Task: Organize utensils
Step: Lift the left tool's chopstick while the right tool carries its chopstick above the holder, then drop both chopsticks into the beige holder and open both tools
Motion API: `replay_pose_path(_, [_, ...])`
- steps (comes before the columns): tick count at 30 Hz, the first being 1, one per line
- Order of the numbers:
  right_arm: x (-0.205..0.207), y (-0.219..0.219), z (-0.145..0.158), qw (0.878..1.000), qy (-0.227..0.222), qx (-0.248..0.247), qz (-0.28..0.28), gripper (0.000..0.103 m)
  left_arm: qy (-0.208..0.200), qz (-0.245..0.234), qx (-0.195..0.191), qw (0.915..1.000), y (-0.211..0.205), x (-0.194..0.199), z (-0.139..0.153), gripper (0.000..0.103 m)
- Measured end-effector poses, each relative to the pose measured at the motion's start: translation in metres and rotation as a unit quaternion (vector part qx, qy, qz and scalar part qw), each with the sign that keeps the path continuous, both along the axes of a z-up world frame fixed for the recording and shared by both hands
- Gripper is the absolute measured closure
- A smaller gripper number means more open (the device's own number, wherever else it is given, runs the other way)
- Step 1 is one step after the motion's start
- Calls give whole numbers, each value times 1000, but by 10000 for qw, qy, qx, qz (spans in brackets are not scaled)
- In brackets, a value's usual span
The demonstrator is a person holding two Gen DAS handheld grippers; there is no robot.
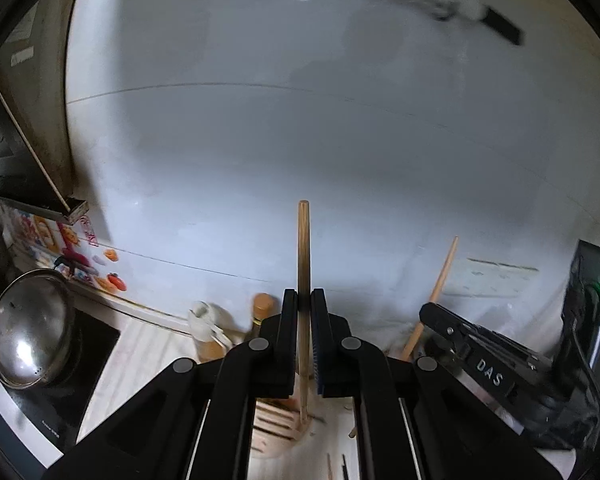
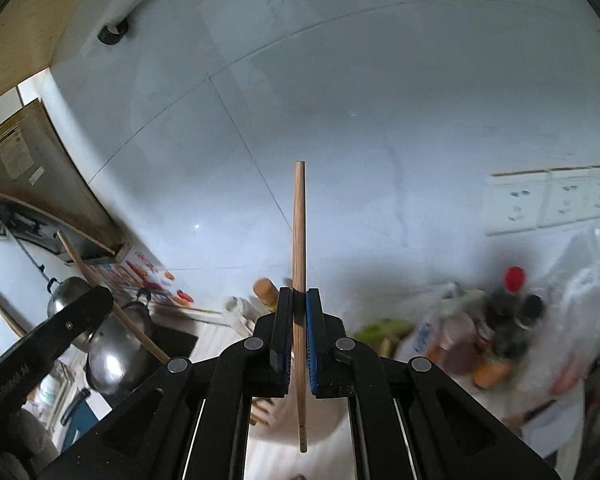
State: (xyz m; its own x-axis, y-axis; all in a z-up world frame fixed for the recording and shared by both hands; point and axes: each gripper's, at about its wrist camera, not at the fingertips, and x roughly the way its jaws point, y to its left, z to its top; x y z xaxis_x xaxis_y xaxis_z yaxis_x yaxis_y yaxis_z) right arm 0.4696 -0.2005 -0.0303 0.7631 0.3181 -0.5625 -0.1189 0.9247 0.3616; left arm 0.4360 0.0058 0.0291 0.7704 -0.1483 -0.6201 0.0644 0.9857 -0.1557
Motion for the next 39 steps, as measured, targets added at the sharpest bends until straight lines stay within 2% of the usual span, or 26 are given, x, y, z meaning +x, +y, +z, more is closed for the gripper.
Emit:
replay_pose_path(6, [45, 32, -19, 9999, 75, -33, 113, 97, 323, 274, -85, 9991, 17, 35, -29, 99])
replay_pose_path(13, [76, 55, -44, 9998, 72, -83, 134, 97, 680, 375, -239, 9967, 23, 64, -62, 99])
replay_pose_path(21, [87, 68, -69, 9990, 221, -277, 283, 97, 1115, 206, -419, 9927, 24, 78, -96, 99])
replay_pose_path(24, [89, 71, -78, 9973, 451, -306, 502, 96, 1315, 37, -621, 9894, 25, 75, -99, 98])
replay_pose_path(27, [87, 69, -82, 9947, 729, -305, 655, 93, 1384, -76, -630, 9883, 24, 68, -95, 93])
replay_pose_path(28, [85, 66, -81, 9943, 780, -303, 662, 89, 1315, -47, -518, 9899, 24, 63, -91, 91])
replay_pose_path(30, [77, 53, -77, 9946, 807, -241, 607, 62, 1226, 62, -369, 9918, 28, 55, -85, 68])
replay_pose_path(31, [72, 46, -75, 9950, 797, -213, 561, 57, 1125, 117, -311, 9931, 32, 48, -80, 43])
replay_pose_path(32, [66, 38, -72, 9955, 782, -176, 502, 54, 1047, 171, -214, 9941, 33, 42, -77, 27])
replay_pose_path(36, [41, 8, -65, 9960, 852, -152, 213, 46, 851, 343, 99, 9957, 37, 18, -72, 20])
replay_pose_path(37, [35, 2, -64, 9944, 1037, -202, 98, 44, 811, 386, 141, 9959, 38, 12, -72, 8])
replay_pose_path(38, [24, -5, -63, 9946, 1012, -248, 19, 40, 717, 404, 155, 9965, 38, 3, -73, 0])
replay_pose_path(39, [17, -11, -63, 9944, 1008, -326, -69, 33, 662, 406, 160, 9969, 38, -3, -75, 0])
